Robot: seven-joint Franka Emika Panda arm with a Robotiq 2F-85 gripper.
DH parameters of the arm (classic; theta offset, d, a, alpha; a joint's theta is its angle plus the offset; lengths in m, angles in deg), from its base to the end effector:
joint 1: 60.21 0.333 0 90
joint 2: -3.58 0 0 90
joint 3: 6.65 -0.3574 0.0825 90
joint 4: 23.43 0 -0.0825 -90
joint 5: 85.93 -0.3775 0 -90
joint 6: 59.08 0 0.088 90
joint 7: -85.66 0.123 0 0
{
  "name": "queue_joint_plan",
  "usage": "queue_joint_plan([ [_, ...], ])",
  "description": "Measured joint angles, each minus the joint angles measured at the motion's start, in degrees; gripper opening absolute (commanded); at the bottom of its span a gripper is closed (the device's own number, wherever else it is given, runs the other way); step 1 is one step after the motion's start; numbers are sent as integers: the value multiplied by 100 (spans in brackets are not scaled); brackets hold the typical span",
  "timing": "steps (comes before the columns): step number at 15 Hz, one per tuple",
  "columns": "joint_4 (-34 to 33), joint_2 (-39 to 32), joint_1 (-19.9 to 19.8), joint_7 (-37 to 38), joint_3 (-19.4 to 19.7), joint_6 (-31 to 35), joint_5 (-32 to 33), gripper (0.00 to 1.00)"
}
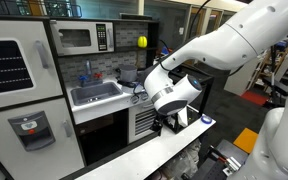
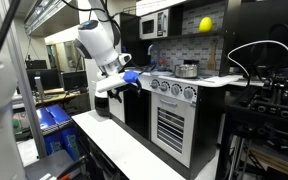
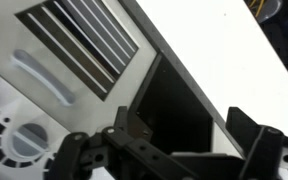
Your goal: Remove the lid from the sink and put it on the stove
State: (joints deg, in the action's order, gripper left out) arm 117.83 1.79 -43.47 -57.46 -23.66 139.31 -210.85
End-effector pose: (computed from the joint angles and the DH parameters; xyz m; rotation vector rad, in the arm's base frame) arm 0.3750 0.1300 0.3220 2.6398 1.1447 0.7164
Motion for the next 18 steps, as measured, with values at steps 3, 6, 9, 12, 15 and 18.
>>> queue_joint_plan([
  [3,155,243,-113,913,548,-1,777,100],
  [6,272,540,-608,1586,751,-4,1222,100],
  [9,374,773,-1509,2283,366,-5,1435,100],
  [12,555,1065,-2794,3011,-653,-6,1390,100],
  [15,856,1538,-3968,3785,-1946,-4,979,100],
  [18,1074,2090,-4932,4378,-3262,-4,148,100],
])
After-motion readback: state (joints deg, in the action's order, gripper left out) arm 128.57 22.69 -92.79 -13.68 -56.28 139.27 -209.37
